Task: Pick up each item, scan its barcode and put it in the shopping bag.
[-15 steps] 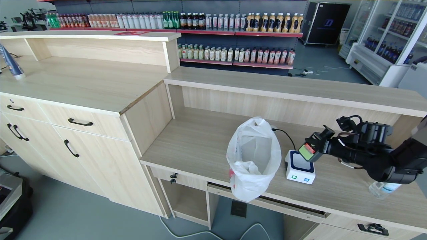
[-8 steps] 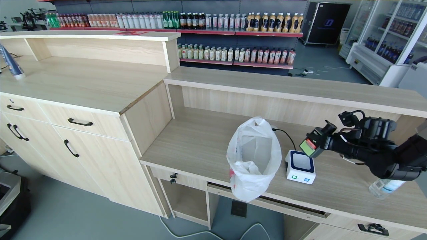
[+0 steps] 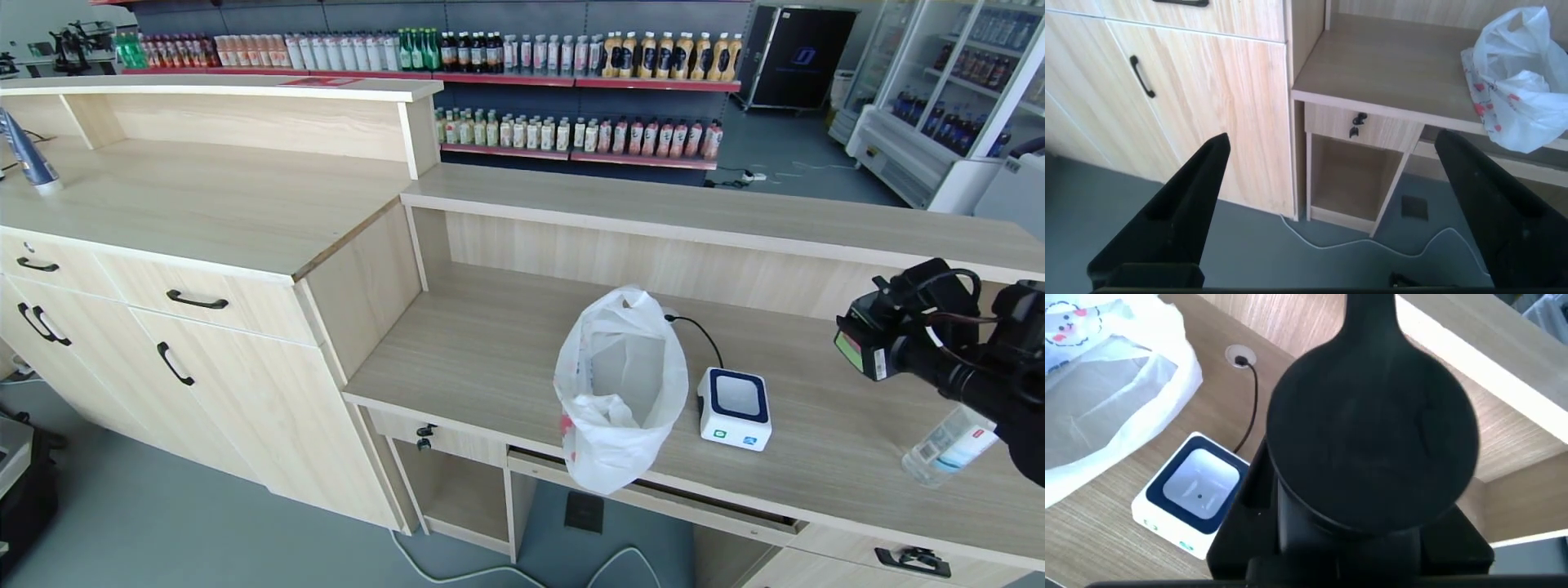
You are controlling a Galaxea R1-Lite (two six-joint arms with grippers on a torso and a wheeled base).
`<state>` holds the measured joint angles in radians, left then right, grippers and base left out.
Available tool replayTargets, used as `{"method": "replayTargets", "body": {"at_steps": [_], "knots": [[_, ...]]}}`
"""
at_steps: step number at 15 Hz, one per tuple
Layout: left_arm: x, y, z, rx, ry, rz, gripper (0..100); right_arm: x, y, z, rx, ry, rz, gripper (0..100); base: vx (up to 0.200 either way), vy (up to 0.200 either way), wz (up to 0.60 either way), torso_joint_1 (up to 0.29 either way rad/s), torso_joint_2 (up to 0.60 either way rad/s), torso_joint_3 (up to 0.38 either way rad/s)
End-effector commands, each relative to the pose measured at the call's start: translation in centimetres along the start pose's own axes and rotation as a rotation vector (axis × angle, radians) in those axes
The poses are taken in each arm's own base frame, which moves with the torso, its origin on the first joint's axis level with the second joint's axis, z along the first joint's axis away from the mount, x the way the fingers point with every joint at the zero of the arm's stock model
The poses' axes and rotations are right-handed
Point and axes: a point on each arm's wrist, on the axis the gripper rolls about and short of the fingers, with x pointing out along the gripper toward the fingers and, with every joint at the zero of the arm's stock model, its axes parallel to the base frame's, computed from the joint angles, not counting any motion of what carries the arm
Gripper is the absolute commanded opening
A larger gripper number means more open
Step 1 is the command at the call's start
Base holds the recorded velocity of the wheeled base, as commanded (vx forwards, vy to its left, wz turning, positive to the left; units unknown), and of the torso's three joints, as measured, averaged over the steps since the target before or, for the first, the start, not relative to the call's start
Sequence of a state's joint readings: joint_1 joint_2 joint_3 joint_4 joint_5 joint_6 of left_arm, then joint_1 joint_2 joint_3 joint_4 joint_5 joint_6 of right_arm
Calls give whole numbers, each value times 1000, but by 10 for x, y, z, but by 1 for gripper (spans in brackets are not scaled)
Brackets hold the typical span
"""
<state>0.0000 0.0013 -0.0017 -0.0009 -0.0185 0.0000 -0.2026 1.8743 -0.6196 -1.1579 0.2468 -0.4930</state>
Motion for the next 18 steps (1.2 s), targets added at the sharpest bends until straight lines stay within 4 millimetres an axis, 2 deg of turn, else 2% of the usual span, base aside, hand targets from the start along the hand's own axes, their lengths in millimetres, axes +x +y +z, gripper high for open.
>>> {"method": "replayTargets", "body": {"at_steps": [1, 2, 4, 5, 7, 8, 10, 15, 18], "knots": [[0, 0, 0, 0, 0, 0, 100, -4, 11, 17, -15, -50, 19, 0, 0, 0, 600, -2, 2, 2], [0, 0, 0, 0, 0, 0, 100, -1, 14, 20, -14, -55, 16, 0, 0, 0, 600, -2, 2, -2], [0, 0, 0, 0, 0, 0, 100, 24, 40, 47, 76, -89, -35, 0, 0, 0, 600, 0, 7, 2], [0, 0, 0, 0, 0, 0, 100, 34, 52, 48, 123, -92, -9, 0, 0, 0, 600, 12, 7, -7], [0, 0, 0, 0, 0, 0, 100, 48, 73, 27, 163, -51, 116, 0, 0, 0, 0, 0, 0, 0], [0, 0, 0, 0, 0, 0, 100, 56, 83, 9, 162, -12, 182, 0, 0, 0, 0, 0, 0, 0], [0, 0, 0, 0, 0, 0, 100, 67, 93, -14, 178, 53, 204, 0, 0, 0, 0, 0, 0, 0], [0, 0, 0, 0, 0, 0, 100, 91, 91, -43, 205, 101, 183, 0, 0, 0, 0, 0, 0, 0], [0, 0, 0, 0, 0, 0, 100, 108, 96, -53, 213, 115, 191, 0, 0, 0, 0, 0, 0, 0]]}}
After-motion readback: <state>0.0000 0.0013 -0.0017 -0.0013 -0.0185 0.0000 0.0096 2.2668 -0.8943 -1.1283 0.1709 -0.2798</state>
